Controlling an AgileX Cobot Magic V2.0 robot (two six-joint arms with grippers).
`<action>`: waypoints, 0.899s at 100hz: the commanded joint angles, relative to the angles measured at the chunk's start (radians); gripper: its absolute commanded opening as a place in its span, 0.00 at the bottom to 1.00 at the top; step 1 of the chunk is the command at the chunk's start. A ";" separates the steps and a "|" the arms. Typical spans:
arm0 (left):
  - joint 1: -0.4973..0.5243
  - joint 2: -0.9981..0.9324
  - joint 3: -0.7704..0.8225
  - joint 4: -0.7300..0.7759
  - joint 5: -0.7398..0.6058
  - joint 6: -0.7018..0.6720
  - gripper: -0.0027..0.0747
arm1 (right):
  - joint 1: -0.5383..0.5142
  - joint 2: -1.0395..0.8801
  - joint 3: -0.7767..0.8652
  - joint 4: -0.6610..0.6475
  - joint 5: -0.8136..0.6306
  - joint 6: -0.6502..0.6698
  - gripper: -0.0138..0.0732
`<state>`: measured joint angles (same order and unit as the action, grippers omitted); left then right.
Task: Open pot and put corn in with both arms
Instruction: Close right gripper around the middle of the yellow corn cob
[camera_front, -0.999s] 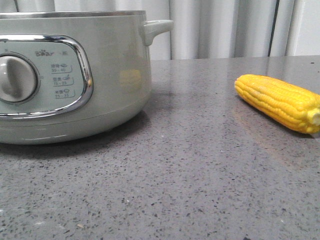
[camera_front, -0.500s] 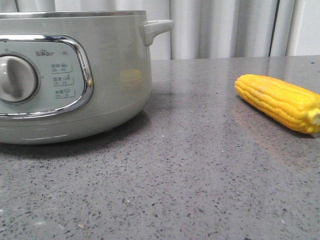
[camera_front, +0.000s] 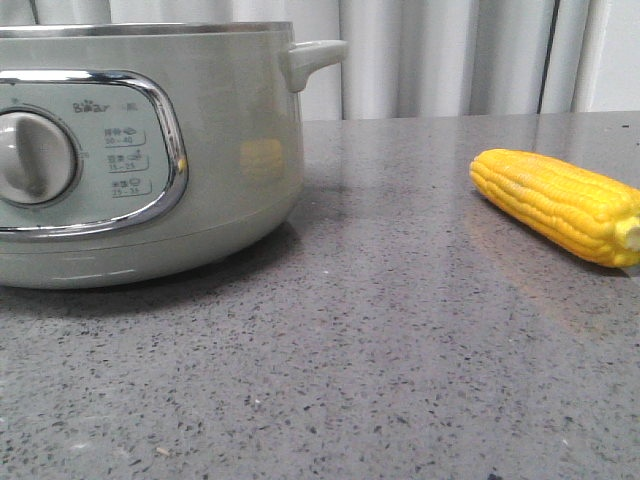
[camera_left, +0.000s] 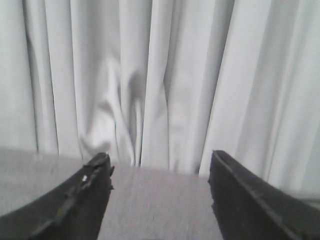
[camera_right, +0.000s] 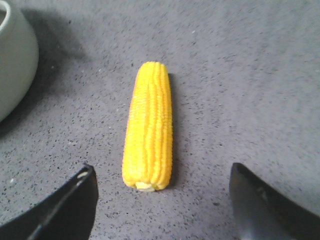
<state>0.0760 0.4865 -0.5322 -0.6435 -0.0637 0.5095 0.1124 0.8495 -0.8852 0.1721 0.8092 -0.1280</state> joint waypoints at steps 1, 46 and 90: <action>-0.010 -0.073 -0.033 -0.014 -0.009 -0.012 0.56 | -0.004 0.089 -0.086 0.040 -0.012 -0.059 0.71; -0.010 -0.209 -0.033 -0.061 0.102 -0.012 0.56 | 0.017 0.441 -0.153 0.150 -0.007 -0.125 0.71; -0.010 -0.209 -0.033 -0.081 0.103 -0.012 0.56 | 0.041 0.544 -0.156 0.113 -0.025 -0.128 0.34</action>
<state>0.0718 0.2694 -0.5338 -0.7061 0.0864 0.5095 0.1541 1.4176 -1.0093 0.2808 0.8177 -0.2409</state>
